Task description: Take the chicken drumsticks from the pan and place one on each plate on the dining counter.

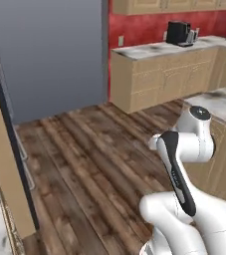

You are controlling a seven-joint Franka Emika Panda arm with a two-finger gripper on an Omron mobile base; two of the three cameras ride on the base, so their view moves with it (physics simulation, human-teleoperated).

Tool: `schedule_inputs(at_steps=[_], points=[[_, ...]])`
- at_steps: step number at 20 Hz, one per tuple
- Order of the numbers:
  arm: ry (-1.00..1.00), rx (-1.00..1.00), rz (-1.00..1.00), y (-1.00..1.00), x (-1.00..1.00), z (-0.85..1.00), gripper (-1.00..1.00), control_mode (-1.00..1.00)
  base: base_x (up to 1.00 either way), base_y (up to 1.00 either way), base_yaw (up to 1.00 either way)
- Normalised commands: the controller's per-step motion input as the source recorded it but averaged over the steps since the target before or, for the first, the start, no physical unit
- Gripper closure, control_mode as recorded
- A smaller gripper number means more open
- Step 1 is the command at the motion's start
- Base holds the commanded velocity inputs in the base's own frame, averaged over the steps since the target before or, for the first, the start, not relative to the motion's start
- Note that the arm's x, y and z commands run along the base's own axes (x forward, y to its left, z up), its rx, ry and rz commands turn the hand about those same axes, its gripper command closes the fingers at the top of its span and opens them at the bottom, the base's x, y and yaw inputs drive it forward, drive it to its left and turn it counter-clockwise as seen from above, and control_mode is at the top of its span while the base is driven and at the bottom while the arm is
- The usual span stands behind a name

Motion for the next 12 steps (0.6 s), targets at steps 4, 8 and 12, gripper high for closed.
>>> schedule_inputs(at_steps=[4,8,12], points=[[0.00,0.00,0.00,0.00,0.00,0.00,1.00,1.00,0.00,0.05,-1.00],[0.00,0.00,0.00,0.00,0.00,0.00,1.00,1.00,0.00,0.04,-1.00],[0.00,0.00,0.00,0.00,0.00,0.00,1.00,1.00,0.02,0.01,-1.00]])
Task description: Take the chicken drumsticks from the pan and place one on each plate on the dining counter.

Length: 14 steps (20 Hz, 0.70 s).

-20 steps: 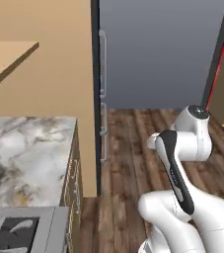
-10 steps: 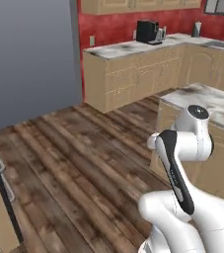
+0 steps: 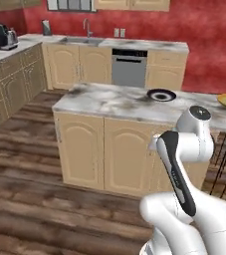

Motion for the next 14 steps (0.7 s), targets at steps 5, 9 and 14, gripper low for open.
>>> schedule_inputs(at_steps=[5,9,14], points=[[0.00,0.00,0.00,0.00,0.00,0.00,1.00,1.00,0.52,0.21,-0.80],[0.00,0.00,0.00,0.00,0.00,0.00,1.00,1.00,0.85,0.37,-0.49],[0.00,0.00,0.00,0.00,0.00,0.00,1.00,1.00,0.73,0.71,-0.41]])
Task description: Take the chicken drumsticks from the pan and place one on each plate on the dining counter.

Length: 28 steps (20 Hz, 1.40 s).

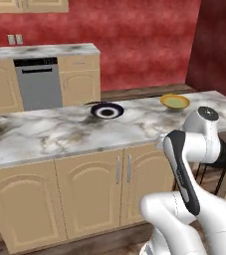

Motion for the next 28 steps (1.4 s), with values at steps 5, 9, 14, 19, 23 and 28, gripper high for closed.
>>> schedule_inputs(at_steps=[5,9,14,19,23,28], points=[[0.00,0.00,0.00,0.00,0.00,0.00,1.00,1.00,0.36,0.95,-0.22],[0.00,0.00,0.00,0.00,0.00,0.00,1.00,1.00,0.04,1.00,-0.03],[0.00,0.00,0.00,0.00,0.00,0.00,1.00,1.00,-0.02,1.00,0.00],[0.00,0.00,0.00,0.00,0.00,0.00,1.00,1.00,0.00,1.00,-0.03],[0.00,0.00,0.00,0.00,0.00,0.00,1.00,1.00,0.11,1.00,-0.10],[0.00,0.00,0.00,0.00,0.00,0.00,1.00,1.00,0.19,1.00,-0.15]])
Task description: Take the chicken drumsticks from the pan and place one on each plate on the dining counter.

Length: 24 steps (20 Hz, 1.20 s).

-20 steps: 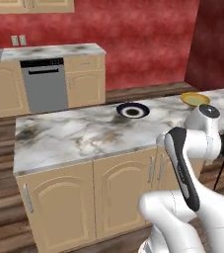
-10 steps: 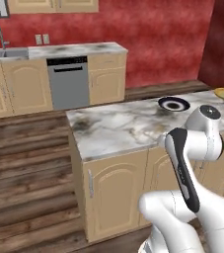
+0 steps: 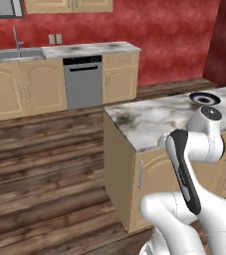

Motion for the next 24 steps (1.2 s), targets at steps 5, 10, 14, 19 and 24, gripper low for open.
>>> schedule_inputs(at_steps=[5,10,14,19,24], points=[[0.00,0.00,0.00,0.00,0.00,0.00,1.00,1.00,0.42,0.97,-0.26],[0.00,0.00,0.00,0.00,0.00,0.00,1.00,1.00,0.55,0.87,-0.35],[0.00,0.00,0.00,0.00,0.00,0.00,1.00,1.00,0.61,0.82,-0.37],[0.00,0.00,0.00,0.00,0.00,0.00,1.00,1.00,0.63,0.80,-0.39],[0.00,0.00,0.00,0.00,0.00,0.00,1.00,1.00,0.64,0.79,-0.40]])
